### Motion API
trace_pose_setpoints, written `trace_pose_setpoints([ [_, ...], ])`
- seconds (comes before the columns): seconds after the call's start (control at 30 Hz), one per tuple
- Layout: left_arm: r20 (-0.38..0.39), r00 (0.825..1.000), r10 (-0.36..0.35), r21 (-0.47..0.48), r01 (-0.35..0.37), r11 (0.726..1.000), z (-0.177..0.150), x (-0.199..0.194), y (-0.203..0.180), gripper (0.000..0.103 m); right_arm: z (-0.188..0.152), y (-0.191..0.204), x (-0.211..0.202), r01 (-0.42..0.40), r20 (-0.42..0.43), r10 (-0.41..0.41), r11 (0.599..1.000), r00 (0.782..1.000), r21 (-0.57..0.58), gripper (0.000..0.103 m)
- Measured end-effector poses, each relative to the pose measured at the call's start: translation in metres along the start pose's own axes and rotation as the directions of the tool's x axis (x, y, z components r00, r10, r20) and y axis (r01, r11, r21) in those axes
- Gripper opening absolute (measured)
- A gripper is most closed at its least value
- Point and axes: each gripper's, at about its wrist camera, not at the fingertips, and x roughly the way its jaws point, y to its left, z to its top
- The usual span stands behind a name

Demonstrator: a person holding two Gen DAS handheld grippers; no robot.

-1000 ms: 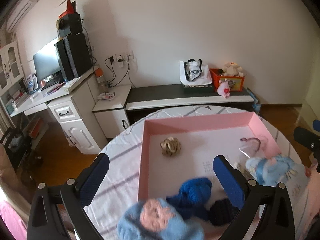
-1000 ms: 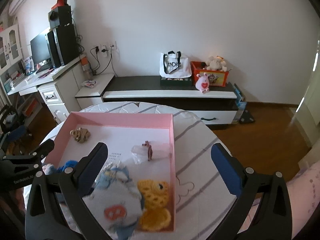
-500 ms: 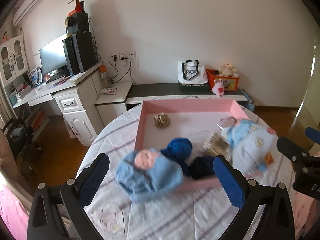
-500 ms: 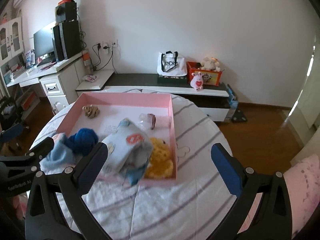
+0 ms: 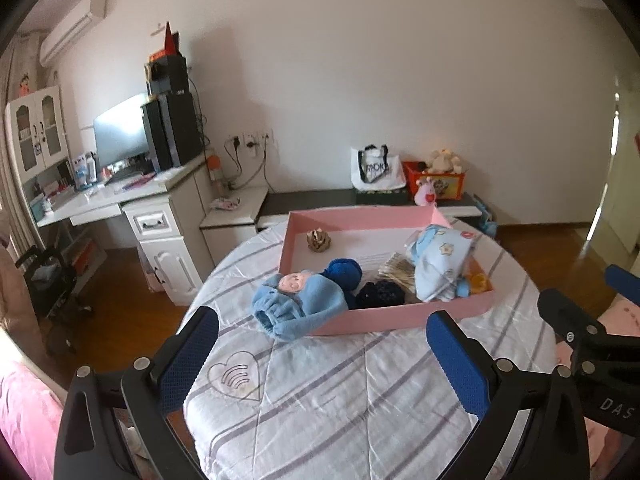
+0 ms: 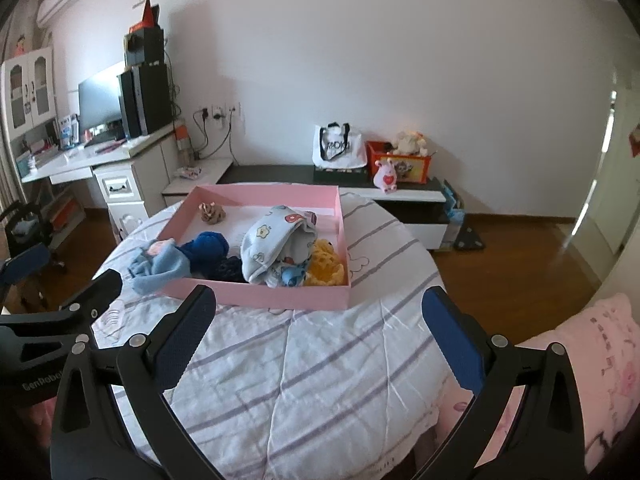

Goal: Organize soft objects

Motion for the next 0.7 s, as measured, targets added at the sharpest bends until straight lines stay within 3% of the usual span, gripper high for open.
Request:
trace_pose_setpoints([
  [0.2, 0.060, 0.998, -0.002, -0.002, 0.003, 1.000, -0.009, -0.051, 0.001, 0.103, -0.004, -0.002, -0.041, 0.004, 0.067, -0.004, 1.000, 0.998, 0.005, 0.103],
  [0.5, 0.155, 0.987, 0.050, -0.005, -0.050, 0.999, -0.025, -0.117, -0.006, 0.103, -0.010, 0.002, -0.094, 0.005, 0.164, -0.004, 1.000, 0.986, -0.005, 0.103],
  [0.7, 0.188, 0.982, 0.031, -0.034, -0.025, 0.999, -0.038, -0.144, -0.007, 0.103, -0.014, 0.003, -0.122, 0.016, 0.210, -0.013, 1.000, 0.978, -0.014, 0.103],
])
